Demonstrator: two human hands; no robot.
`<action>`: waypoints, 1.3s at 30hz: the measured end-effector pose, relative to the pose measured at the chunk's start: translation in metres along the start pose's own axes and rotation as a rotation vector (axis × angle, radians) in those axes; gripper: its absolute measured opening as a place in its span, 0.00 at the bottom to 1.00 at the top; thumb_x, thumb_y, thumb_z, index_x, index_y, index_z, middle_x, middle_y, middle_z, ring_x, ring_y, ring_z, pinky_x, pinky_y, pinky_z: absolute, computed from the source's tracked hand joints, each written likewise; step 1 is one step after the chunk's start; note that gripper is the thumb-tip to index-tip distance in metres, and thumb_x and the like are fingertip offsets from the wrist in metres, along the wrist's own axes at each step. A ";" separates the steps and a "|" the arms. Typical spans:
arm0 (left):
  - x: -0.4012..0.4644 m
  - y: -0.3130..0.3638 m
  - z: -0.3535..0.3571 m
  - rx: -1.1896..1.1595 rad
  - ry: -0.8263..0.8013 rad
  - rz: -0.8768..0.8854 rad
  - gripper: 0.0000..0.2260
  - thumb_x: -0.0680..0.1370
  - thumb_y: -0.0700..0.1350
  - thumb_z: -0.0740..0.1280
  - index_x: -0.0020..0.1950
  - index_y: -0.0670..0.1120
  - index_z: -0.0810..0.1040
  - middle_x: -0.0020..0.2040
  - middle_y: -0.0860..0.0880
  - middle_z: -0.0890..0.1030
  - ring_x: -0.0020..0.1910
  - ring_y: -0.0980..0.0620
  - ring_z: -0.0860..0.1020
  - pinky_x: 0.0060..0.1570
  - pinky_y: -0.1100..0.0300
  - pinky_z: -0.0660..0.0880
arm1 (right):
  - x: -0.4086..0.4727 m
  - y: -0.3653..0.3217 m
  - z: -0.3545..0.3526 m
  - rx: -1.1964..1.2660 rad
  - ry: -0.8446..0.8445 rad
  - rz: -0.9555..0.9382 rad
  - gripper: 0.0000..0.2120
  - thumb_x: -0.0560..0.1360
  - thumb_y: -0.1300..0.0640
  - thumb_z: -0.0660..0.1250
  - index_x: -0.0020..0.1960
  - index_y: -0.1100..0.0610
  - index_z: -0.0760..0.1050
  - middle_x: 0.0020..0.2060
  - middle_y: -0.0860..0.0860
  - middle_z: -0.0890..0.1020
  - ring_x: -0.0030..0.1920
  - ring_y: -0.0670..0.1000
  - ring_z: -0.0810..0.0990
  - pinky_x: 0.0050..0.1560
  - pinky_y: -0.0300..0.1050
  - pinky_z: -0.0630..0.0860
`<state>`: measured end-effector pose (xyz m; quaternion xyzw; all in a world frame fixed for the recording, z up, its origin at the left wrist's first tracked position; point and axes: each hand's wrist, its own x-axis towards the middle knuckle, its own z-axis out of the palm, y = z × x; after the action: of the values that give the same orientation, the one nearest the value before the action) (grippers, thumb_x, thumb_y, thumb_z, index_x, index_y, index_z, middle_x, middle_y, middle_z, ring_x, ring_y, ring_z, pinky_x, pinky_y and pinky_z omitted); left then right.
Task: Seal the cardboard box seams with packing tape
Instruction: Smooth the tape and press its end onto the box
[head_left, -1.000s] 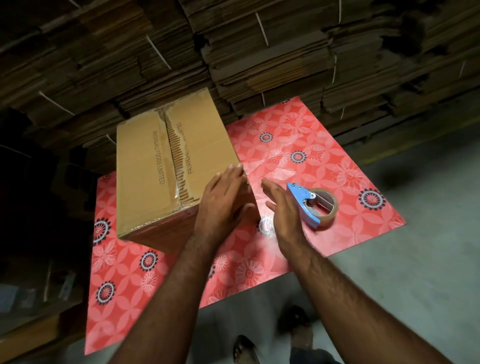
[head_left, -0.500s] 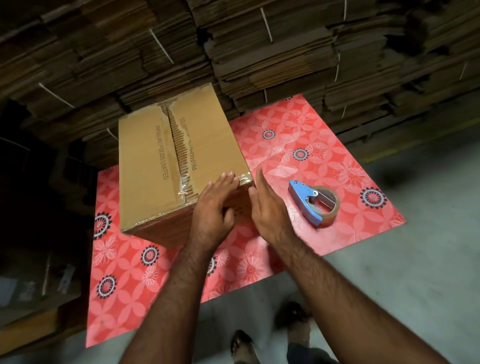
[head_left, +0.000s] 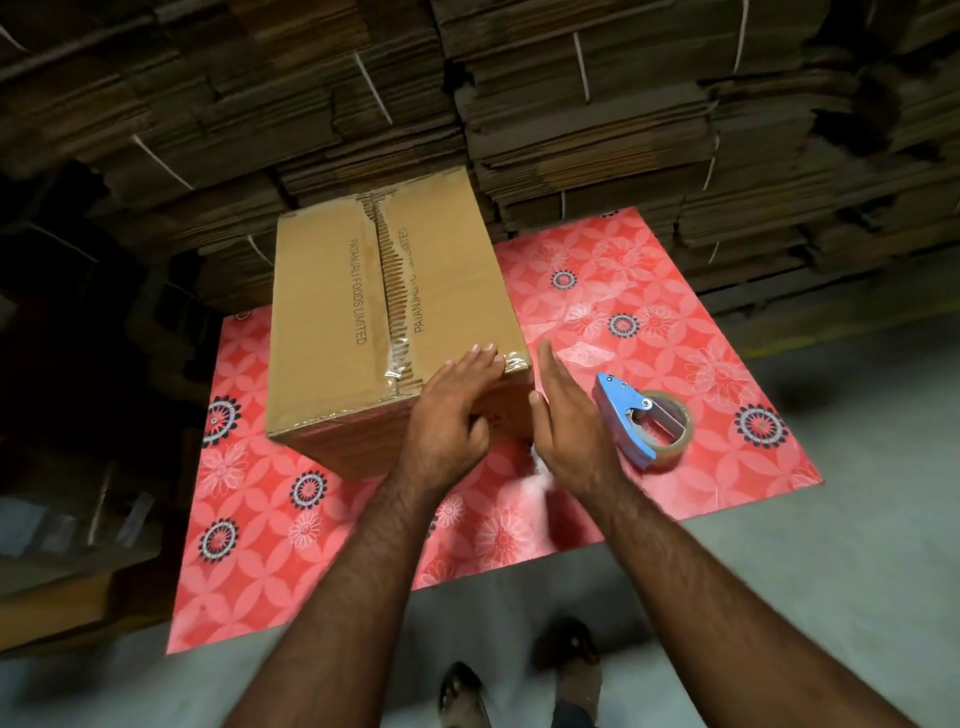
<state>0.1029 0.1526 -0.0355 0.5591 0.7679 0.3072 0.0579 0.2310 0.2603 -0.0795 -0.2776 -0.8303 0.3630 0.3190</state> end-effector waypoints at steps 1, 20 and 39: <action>0.001 0.000 0.000 -0.004 0.002 -0.002 0.37 0.61 0.35 0.60 0.72 0.43 0.75 0.74 0.45 0.72 0.75 0.48 0.67 0.76 0.51 0.57 | 0.000 -0.006 0.002 -0.002 0.035 -0.005 0.27 0.81 0.62 0.56 0.79 0.64 0.56 0.75 0.59 0.66 0.75 0.55 0.66 0.74 0.36 0.58; 0.010 0.001 -0.003 -0.322 0.127 -0.210 0.35 0.63 0.34 0.57 0.72 0.40 0.74 0.68 0.43 0.78 0.68 0.47 0.76 0.69 0.46 0.72 | 0.042 -0.046 0.030 0.024 0.089 0.452 0.23 0.83 0.56 0.56 0.76 0.61 0.65 0.70 0.61 0.73 0.68 0.61 0.73 0.64 0.46 0.65; -0.017 -0.034 -0.029 0.298 0.602 -0.654 0.27 0.76 0.57 0.62 0.72 0.45 0.72 0.78 0.44 0.65 0.78 0.45 0.61 0.74 0.43 0.53 | 0.046 -0.046 0.027 -0.039 0.030 0.367 0.34 0.77 0.48 0.68 0.76 0.63 0.62 0.69 0.61 0.74 0.68 0.60 0.73 0.65 0.47 0.68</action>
<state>0.0688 0.1190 -0.0352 0.1762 0.9222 0.3077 -0.1545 0.1716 0.2538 -0.0425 -0.4360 -0.7677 0.3949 0.2543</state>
